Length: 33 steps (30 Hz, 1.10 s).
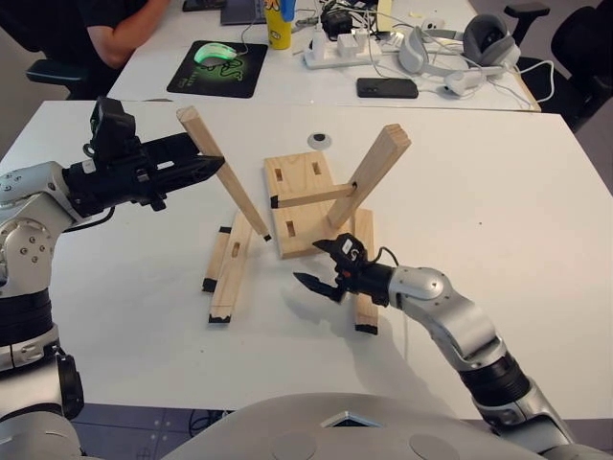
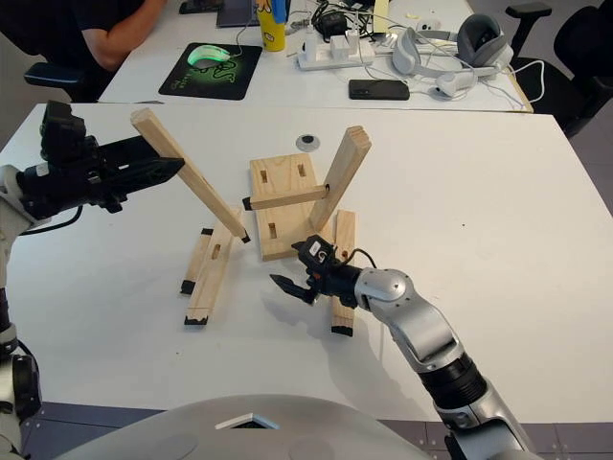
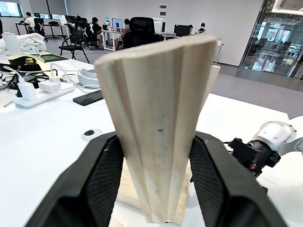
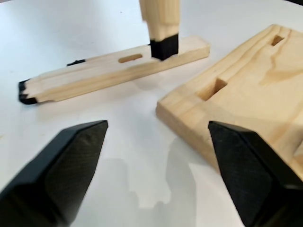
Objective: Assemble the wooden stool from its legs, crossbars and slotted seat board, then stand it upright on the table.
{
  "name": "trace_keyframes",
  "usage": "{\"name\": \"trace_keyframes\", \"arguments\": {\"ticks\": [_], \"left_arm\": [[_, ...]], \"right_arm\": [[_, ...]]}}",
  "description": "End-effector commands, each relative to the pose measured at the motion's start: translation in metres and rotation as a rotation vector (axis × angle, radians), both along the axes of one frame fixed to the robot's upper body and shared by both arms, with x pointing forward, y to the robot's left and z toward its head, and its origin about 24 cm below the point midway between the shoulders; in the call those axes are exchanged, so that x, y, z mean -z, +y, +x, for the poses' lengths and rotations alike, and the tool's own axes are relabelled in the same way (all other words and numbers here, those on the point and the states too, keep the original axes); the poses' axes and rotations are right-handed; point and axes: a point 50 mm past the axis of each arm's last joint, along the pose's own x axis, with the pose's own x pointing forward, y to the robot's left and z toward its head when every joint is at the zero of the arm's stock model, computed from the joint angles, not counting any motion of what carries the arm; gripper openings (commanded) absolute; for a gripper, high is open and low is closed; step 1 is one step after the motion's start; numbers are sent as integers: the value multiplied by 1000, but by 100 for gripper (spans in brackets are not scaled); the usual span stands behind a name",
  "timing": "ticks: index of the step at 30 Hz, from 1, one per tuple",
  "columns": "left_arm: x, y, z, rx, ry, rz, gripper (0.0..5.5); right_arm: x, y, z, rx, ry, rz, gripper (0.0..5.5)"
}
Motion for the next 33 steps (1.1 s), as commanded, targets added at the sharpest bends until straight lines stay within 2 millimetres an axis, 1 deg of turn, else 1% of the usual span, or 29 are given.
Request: {"name": "trace_keyframes", "arguments": {"ticks": [1, 9, 11, 16, 19, 23, 26, 30, 33], "left_arm": [[3, -3, 4, -23, -64, -7, 207], [0, -10, 5, -6, -109, -27, 207], [0, -13, 5, 10, -110, -25, 207], [2, -20, 6, 44, -121, -11, 207], [2, -23, 6, 50, -135, -15, 207], [11, -31, 4, 71, -152, 14, 207], [18, -42, 2, 91, -181, 22, 207], [31, -52, -6, 111, -187, 28, 207], [41, -53, -13, 127, -156, 46, 207]], "right_arm": [[2, 5, 10, 38, -46, -30, 393], [10, 17, 21, 84, -90, -79, 393], [14, 19, 24, 92, -96, -116, 393], [27, 10, 27, 102, -89, -248, 393], [32, 5, 25, 73, -64, -292, 393], [36, -3, 17, -3, -16, -336, 393], [37, -7, 13, -68, 8, -362, 393], [36, -7, 16, -96, 15, -365, 393], [35, -8, 19, -98, 15, -364, 393]]}}
